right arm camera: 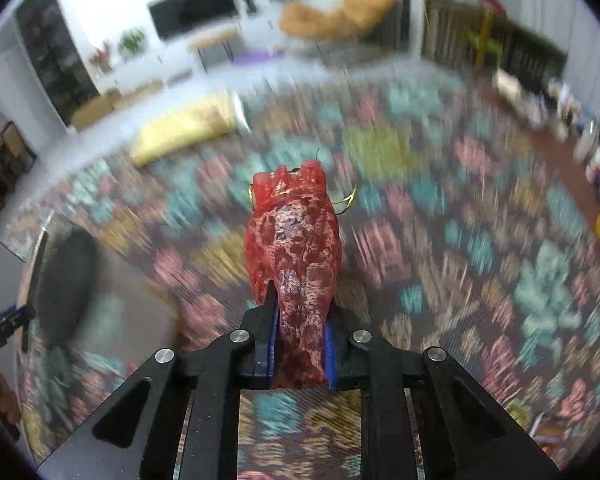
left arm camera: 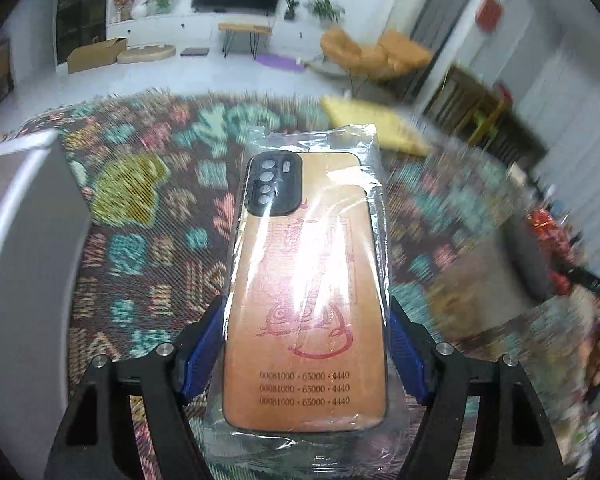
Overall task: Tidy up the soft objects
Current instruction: 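Carry the phone case and red mesh bag over the box and open both grippers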
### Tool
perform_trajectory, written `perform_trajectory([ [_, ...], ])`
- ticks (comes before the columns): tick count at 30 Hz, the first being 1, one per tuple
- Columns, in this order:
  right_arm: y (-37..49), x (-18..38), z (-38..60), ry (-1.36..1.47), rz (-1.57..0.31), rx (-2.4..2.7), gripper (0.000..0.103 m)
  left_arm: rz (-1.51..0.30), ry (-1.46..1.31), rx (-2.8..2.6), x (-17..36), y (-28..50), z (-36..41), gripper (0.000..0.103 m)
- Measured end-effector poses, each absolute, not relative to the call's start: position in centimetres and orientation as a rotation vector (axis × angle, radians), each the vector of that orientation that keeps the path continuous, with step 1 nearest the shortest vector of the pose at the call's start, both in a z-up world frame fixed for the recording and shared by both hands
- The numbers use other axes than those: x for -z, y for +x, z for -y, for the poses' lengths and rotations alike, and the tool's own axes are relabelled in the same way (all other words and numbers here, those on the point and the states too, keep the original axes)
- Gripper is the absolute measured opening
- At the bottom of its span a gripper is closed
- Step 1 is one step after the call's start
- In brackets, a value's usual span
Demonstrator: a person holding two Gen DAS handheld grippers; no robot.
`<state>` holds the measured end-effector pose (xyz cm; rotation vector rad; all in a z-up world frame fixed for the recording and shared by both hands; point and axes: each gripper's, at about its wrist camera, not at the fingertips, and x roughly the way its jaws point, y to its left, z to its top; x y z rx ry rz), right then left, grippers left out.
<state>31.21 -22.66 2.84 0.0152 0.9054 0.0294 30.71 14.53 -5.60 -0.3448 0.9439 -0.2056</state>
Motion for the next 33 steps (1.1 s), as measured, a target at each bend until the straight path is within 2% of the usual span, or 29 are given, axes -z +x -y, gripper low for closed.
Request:
perform_trajectory([
  [4, 29.7, -7.8, 16.2, -0.027, -0.843, -0.153, 0.019, -0.863, -0.409, 0.212, 1.1, 27.8, -18.2, 0.074],
  [9, 25.8, -10.3, 3.9, -0.037, -0.837, -0.411, 0.019, -0.789, -0.401, 0.118, -3.5, 20.9, -26.8, 0.074],
  [18, 18.2, -7.6, -17.4, -0.023, -0.927, -0.793, 0.021, -0.866, -0.278, -0.206, -1.3, 9.1, -38.7, 0.075],
  [19, 17.4, -7.0, -18.7, -0.032, -0.931, -0.804, 0.024, -0.873, -0.27, -0.224, -1.0, 8.5, -39.0, 0.076],
  [21, 16.4, -5.4, -21.5, -0.029, -0.946, -0.842, 0.05, -0.913, -0.256, -0.266, 0.3, 7.0, -39.8, 0.082],
  [22, 16.0, -4.5, -22.0, -0.027, -0.968, -0.866, 0.078, -0.925, -0.254, -0.278, 0.8, 6.5, -39.9, 0.085],
  [26, 14.9, -2.5, -21.8, -0.023, -1.017, -0.884, 0.078, -0.911, -0.246, -0.319, 1.5, 4.0, -39.4, 0.085],
  [33, 12.8, -4.5, -18.3, -0.084, -0.928, -0.846, 0.079, -0.778, -0.187, -0.367, -1.3, 0.3, -37.6, 0.091],
])
